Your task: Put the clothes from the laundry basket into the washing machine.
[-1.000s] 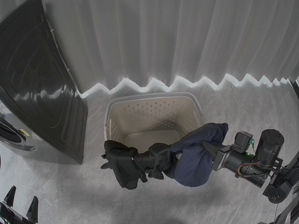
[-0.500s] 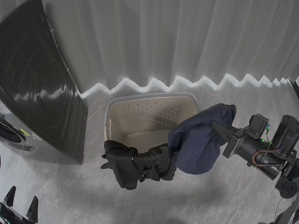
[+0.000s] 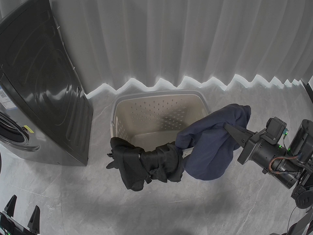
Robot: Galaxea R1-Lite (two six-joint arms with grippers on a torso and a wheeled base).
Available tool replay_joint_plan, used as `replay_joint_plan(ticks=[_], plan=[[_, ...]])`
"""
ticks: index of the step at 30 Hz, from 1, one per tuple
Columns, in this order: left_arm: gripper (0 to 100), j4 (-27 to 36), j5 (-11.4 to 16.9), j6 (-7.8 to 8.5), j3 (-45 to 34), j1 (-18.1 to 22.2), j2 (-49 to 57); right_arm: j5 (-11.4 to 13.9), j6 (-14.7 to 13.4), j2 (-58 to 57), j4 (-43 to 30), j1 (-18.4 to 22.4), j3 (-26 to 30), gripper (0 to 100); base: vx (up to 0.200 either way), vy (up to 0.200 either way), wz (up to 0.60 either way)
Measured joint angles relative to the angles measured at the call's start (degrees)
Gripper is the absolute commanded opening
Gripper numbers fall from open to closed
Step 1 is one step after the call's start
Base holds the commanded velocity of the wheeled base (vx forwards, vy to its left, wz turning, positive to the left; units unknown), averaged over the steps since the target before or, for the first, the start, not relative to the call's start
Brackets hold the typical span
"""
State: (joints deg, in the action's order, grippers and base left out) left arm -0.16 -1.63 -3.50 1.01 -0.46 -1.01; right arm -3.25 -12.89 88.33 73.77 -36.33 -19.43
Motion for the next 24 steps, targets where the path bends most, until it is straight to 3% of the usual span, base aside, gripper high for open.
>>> replay_joint_plan(ticks=[3,9,24], plan=[[100,0.0,0.0,0.0,0.0,0.02,0.0,-0.02,0.0,0.0,0.13,-0.11,0.01,0,-0.2,0.0,0.0],[100,0.02,0.0,0.0,0.0,0.0,0.0,0.02,-0.17,-0.02,0.3,-1.01,0.04,0,0.0,0.0,0.0],[100,0.02,-0.02,0.0,0.0,0.02,0.0,0.04,-0.28,-0.11,1.69,-2.21,-0.05,0,0.0,0.2,0.0]])
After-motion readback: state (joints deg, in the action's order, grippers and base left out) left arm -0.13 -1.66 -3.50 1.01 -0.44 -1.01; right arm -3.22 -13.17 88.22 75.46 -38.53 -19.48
